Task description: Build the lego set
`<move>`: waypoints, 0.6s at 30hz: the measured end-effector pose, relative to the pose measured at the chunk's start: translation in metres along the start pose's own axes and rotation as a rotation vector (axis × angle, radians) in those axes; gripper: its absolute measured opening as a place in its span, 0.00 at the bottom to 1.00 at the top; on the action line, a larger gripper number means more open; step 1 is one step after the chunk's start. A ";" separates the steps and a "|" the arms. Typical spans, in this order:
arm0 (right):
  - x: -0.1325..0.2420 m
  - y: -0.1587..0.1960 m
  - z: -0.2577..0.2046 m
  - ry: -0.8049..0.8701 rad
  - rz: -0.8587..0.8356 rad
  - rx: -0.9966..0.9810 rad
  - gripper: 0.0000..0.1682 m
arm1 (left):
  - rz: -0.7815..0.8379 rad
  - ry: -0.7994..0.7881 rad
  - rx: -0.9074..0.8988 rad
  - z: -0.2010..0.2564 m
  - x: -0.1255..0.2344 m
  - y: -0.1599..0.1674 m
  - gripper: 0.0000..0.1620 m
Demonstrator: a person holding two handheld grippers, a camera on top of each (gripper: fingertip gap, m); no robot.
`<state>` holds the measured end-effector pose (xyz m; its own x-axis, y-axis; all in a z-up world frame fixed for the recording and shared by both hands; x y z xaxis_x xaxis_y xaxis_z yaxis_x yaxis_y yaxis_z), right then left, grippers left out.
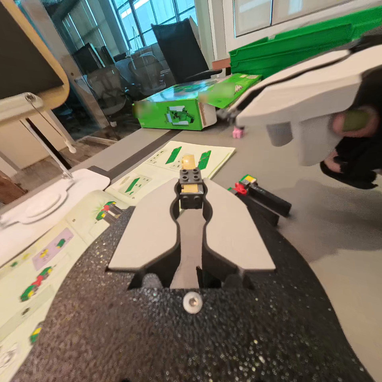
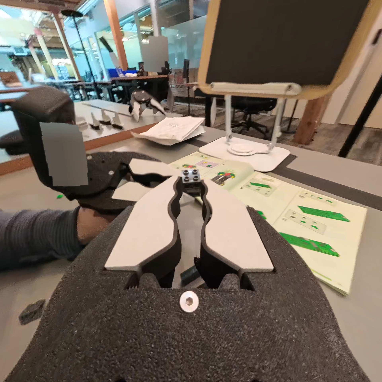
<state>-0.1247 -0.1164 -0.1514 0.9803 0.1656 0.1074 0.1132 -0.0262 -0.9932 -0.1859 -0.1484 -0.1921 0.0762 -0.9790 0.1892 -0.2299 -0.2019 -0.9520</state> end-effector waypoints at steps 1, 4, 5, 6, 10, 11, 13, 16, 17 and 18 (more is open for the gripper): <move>0.002 -0.004 0.006 0.021 0.015 -0.009 0.10 | -0.006 0.000 0.033 -0.003 -0.004 0.000 0.10; 0.007 -0.013 0.013 0.036 0.024 -0.036 0.10 | 0.035 -0.007 0.082 -0.006 -0.004 -0.004 0.10; 0.006 -0.014 0.015 0.040 0.012 -0.046 0.10 | 0.038 0.008 0.089 -0.005 -0.002 -0.004 0.10; 0.004 -0.016 0.014 0.038 -0.001 -0.059 0.10 | 0.031 0.019 0.090 -0.003 -0.001 -0.003 0.10; -0.011 -0.017 0.004 0.009 -0.115 -0.107 0.10 | 0.024 0.017 0.131 -0.005 0.005 -0.002 0.10; -0.015 -0.018 0.001 -0.001 -0.149 -0.121 0.10 | 0.020 0.018 0.162 -0.007 0.004 -0.001 0.10; -0.024 -0.022 -0.002 -0.020 -0.195 -0.142 0.10 | 0.023 0.028 0.239 -0.011 0.002 -0.001 0.10; -0.037 -0.031 0.002 -0.020 -0.246 -0.166 0.10 | 0.068 0.020 0.367 -0.022 0.005 -0.002 0.10; -0.041 -0.033 0.004 -0.016 -0.259 -0.167 0.10 | 0.078 0.008 0.394 -0.026 0.007 -0.001 0.10; -0.046 -0.034 0.004 -0.022 -0.268 -0.167 0.10 | 0.089 -0.004 0.412 -0.030 0.008 -0.001 0.10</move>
Point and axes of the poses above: each gripper's, where its closed fingertips meet, x back along the fingers, y out of its underside, z = x × y across the jaws, the point moved 3 cm from there along x, back along the fingers, and after that the axes turned 3 degrees about -z, right-handed, at the moved point
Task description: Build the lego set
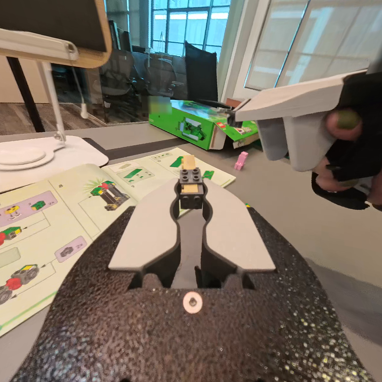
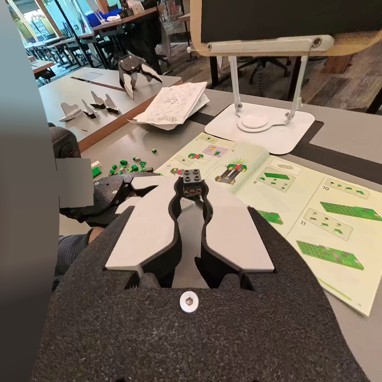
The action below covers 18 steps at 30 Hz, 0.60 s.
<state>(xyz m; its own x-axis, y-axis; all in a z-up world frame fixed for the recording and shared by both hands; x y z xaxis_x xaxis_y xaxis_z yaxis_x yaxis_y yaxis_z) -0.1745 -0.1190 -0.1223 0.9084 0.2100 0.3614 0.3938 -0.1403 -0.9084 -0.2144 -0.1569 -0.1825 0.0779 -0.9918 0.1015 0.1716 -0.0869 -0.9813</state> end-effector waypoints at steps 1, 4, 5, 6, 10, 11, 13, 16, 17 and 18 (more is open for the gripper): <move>-0.004 -0.003 0.000 -0.004 -0.010 -0.001 0.10 | 0.016 -0.009 0.016 -0.004 0.001 -0.002 0.10; -0.019 -0.011 -0.007 -0.064 -0.057 0.019 0.10 | 0.060 -0.031 0.060 -0.013 0.006 -0.008 0.10; -0.023 -0.013 -0.010 -0.079 -0.074 0.047 0.10 | 0.066 -0.042 0.063 -0.015 0.007 -0.009 0.10; -0.028 -0.015 -0.014 -0.085 -0.073 0.089 0.10 | 0.068 -0.059 0.056 -0.018 0.008 -0.009 0.10; -0.038 -0.016 -0.020 0.011 -0.014 0.270 0.10 | 0.085 -0.107 -0.030 -0.021 0.013 -0.015 0.10; -0.039 -0.013 -0.021 0.033 0.010 0.298 0.10 | 0.090 -0.117 -0.057 -0.021 0.014 -0.016 0.10; -0.039 -0.006 -0.023 0.040 0.043 0.322 0.10 | 0.099 -0.120 -0.091 -0.018 0.014 -0.018 0.10; -0.037 0.004 -0.016 0.087 0.039 0.311 0.10 | 0.092 -0.076 -0.068 -0.010 0.011 -0.015 0.10; -0.036 0.006 -0.015 0.083 0.034 0.293 0.10 | 0.081 -0.064 -0.061 -0.007 0.009 -0.013 0.10; -0.035 0.007 -0.015 0.077 0.030 0.273 0.09 | 0.069 -0.056 -0.061 -0.005 0.008 -0.011 0.10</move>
Point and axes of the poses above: each gripper's, where its closed fingertips meet, x back along the fingers, y out of its underside, z = x × y across the jaws, the point moved 3 cm from there along x, back along the fingers, and after that the axes turned 3 degrees about -z, right-handed, at the moved point
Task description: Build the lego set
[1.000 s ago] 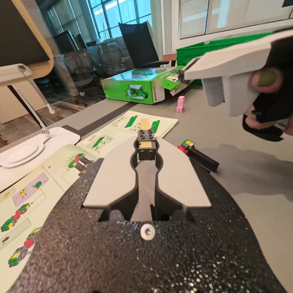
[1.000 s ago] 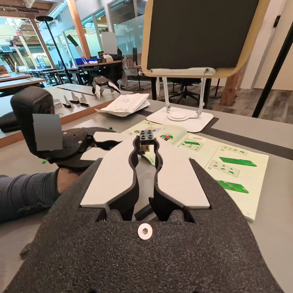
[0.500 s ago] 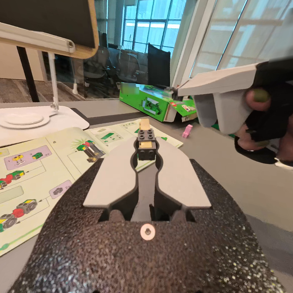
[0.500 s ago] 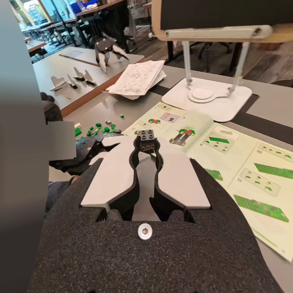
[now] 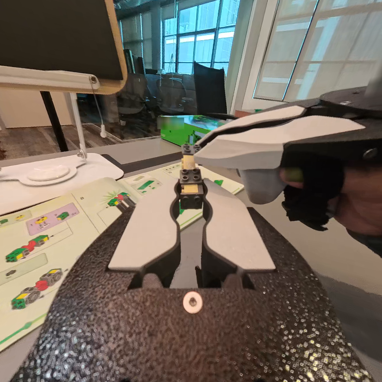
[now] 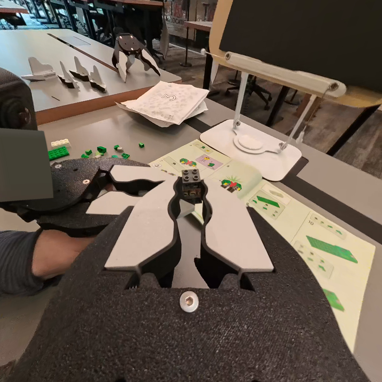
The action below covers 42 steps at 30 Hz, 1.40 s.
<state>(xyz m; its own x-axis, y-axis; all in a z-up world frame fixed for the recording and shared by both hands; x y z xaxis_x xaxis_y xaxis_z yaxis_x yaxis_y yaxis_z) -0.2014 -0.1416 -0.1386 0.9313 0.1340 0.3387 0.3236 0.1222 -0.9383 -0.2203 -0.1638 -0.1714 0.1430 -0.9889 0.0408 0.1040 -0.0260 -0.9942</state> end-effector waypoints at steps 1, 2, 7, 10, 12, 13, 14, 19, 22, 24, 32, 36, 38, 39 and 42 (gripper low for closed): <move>0.001 0.001 0.001 0.003 -0.008 -0.020 0.10 | -0.009 0.003 -0.004 0.002 -0.001 0.001 0.10; 0.002 0.002 0.002 0.003 -0.019 -0.032 0.10 | -0.014 0.004 -0.012 0.004 -0.001 0.002 0.10; 0.003 0.008 0.001 0.005 -0.101 -0.052 0.10 | -0.036 0.002 -0.044 0.009 -0.003 0.005 0.10; 0.005 0.008 0.001 0.026 -0.148 -0.031 0.10 | -0.042 0.007 -0.037 0.009 -0.003 0.006 0.10; 0.006 0.008 0.000 0.037 -0.182 -0.021 0.10 | -0.046 0.009 -0.037 0.009 -0.003 0.006 0.10; 0.007 0.008 0.001 0.046 -0.195 -0.016 0.10 | -0.047 0.012 -0.036 0.010 -0.003 0.006 0.10; 0.008 0.008 0.001 0.051 -0.206 -0.012 0.10 | -0.048 0.016 -0.034 0.010 -0.003 0.007 0.10; 0.010 0.010 0.002 0.059 -0.246 -0.014 0.10 | -0.056 0.033 -0.033 0.013 -0.004 0.008 0.10; 0.012 0.011 0.004 0.078 -0.273 0.003 0.10 | -0.054 0.037 -0.030 0.013 -0.004 0.007 0.10; 0.018 0.012 0.006 0.099 -0.285 0.019 0.10 | -0.062 0.023 -0.037 0.009 -0.003 0.008 0.10; 0.066 0.089 -0.035 -0.092 -0.532 0.152 0.10 | -0.032 -0.023 0.022 -0.013 0.002 0.003 0.10; 0.072 0.114 -0.050 0.007 -0.523 0.031 0.10 | -0.034 -0.019 0.001 -0.011 0.002 0.003 0.10; 0.072 0.124 -0.053 0.051 -0.536 -0.011 0.10 | -0.037 -0.012 -0.015 -0.008 0.002 0.003 0.10; 0.072 0.128 -0.053 0.074 -0.549 -0.012 0.10 | -0.038 -0.010 -0.024 -0.007 0.002 0.004 0.10; 0.069 0.139 -0.058 0.074 -0.585 0.009 0.10 | -0.038 -0.003 -0.037 -0.004 0.002 0.004 0.10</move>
Point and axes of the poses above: each gripper's, where its closed fingertips meet, x back along the fingers, y out of its underside, z = x × y across the jaws, the point moved 3 cm from there along x, back along the fingers, and after that the axes turned 3 degrees about -z, right-handed, at the moved point
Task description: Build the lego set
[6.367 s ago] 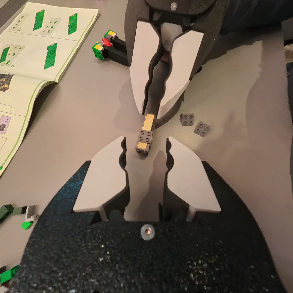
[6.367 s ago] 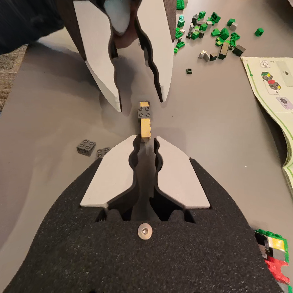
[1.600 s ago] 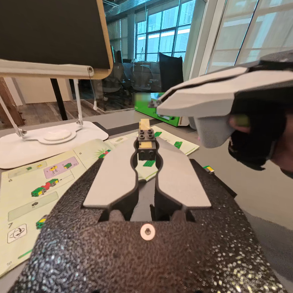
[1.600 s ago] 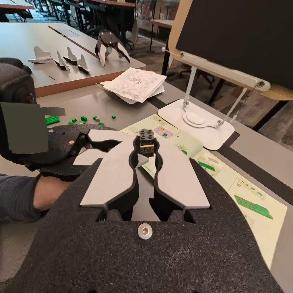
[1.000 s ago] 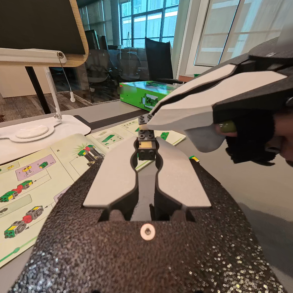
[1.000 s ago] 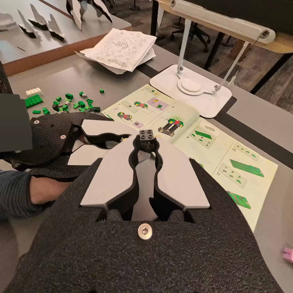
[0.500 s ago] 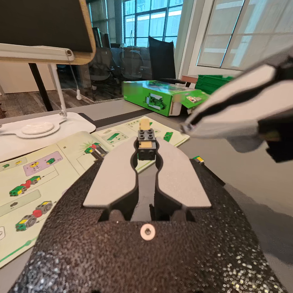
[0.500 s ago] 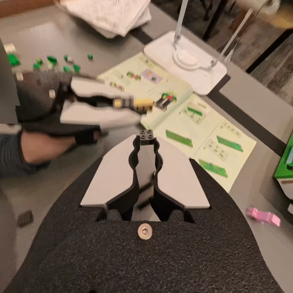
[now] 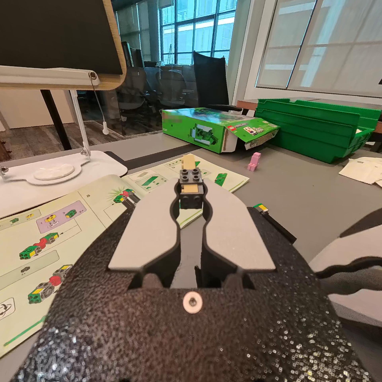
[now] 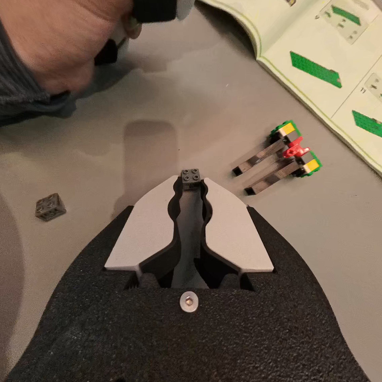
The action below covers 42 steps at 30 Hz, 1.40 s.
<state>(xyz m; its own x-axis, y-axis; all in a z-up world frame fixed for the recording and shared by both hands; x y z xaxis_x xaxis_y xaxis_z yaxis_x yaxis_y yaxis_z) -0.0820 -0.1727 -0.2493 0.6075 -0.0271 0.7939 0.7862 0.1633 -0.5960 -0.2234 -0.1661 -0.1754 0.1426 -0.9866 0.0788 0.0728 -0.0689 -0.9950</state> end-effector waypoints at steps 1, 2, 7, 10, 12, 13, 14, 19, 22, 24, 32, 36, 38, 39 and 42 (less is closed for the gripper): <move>-0.002 0.001 -0.001 -0.004 -0.002 0.004 0.10 | 0.000 0.002 -0.002 0.000 0.000 0.000 0.10; -0.002 0.001 -0.003 -0.014 0.010 0.004 0.10 | -0.002 0.003 -0.004 0.001 0.000 0.000 0.10; 0.012 -0.008 -0.005 -0.147 0.055 0.149 0.23 | -0.002 0.026 -0.003 0.000 0.000 0.000 0.10; 0.020 -0.008 0.000 -0.241 -0.008 0.473 0.19 | 0.005 0.094 -0.011 0.003 0.000 -0.001 0.10; 0.020 -0.008 0.006 -0.296 -0.076 0.683 0.17 | 0.010 0.132 -0.003 0.003 0.001 -0.002 0.10; 0.020 -0.008 0.007 -0.340 -0.115 0.772 0.17 | 0.010 0.145 0.005 0.002 0.001 -0.002 0.10; 0.018 -0.009 0.009 -0.379 -0.151 0.842 0.17 | 0.010 0.156 0.015 0.001 0.001 -0.002 0.10; 0.009 -0.019 0.011 -0.544 -0.259 1.077 0.14 | 0.002 0.194 0.034 -0.002 0.001 -0.001 0.10; 0.004 -0.020 0.007 -0.590 -0.281 1.169 0.12 | -0.005 0.200 0.039 -0.003 0.001 0.000 0.10; 0.001 -0.018 0.005 -0.600 -0.300 1.214 0.10 | -0.004 0.209 0.053 -0.004 0.001 0.000 0.10; -0.004 -0.015 0.005 -0.550 -0.310 1.257 0.05 | -0.001 0.234 0.085 -0.004 0.001 0.000 0.10; -0.003 -0.013 0.005 -0.501 -0.267 1.206 0.04 | -0.002 0.255 0.093 -0.002 0.000 0.000 0.10; -0.003 -0.012 0.005 -0.454 -0.228 1.156 0.03 | -0.003 0.266 0.095 0.000 0.000 0.000 0.10; -0.002 -0.011 0.005 -0.431 -0.204 1.129 0.03 | -0.004 0.272 0.096 0.001 0.000 0.000 0.10; -0.001 -0.009 0.004 -0.379 -0.131 1.012 0.03 | -0.008 0.288 0.103 0.003 -0.001 0.001 0.10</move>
<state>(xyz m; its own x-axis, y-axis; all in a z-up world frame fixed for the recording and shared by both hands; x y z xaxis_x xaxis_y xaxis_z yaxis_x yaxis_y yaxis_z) -0.0904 -0.1698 -0.2445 0.3147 0.1746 0.9330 0.2786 0.9227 -0.2666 -0.2207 -0.1652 -0.1762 -0.1435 -0.9883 0.0510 0.1749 -0.0761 -0.9816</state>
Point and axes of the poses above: each gripper's, where its closed fingertips meet, x back along the fingers, y out of its underside, z = x × y across the jaws, the point moved 3 cm from there along x, back along the fingers, and after that the axes turned 3 degrees about -z, right-handed, at the moved point
